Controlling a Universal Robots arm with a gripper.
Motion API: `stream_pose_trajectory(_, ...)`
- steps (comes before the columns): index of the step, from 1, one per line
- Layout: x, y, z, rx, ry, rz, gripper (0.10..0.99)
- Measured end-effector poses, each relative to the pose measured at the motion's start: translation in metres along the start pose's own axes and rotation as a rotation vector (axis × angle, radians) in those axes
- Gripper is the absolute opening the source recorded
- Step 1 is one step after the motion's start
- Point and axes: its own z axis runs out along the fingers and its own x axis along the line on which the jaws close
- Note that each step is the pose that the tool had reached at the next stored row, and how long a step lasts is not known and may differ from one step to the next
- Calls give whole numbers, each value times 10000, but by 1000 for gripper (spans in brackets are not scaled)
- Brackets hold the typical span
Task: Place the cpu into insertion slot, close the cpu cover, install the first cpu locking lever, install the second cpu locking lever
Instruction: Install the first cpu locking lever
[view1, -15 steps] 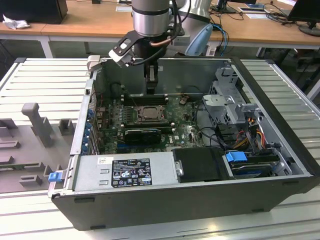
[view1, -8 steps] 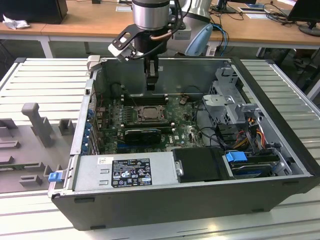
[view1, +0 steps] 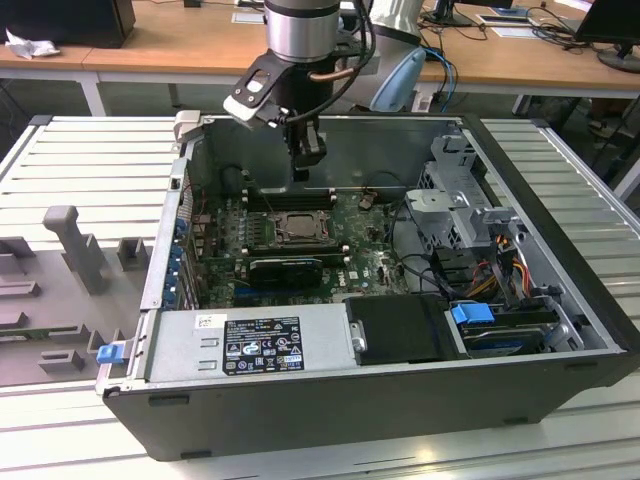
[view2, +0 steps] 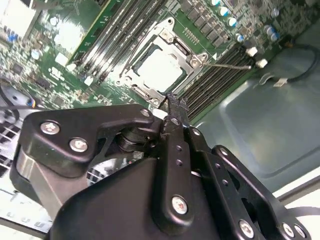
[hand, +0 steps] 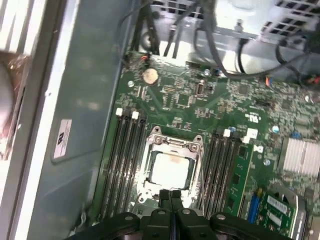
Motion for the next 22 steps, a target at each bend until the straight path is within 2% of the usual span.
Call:
stream_pose_trajectory(8,0,0,0,59,65,-1836,106)
stream_pose_trajectory(10,0,0,0,80,89,-2502,106)
stream_pose_trajectory(14,0,0,-1,102,114,-3199,106)
stream_pose_trajectory(22,0,0,-1,165,187,-5306,106)
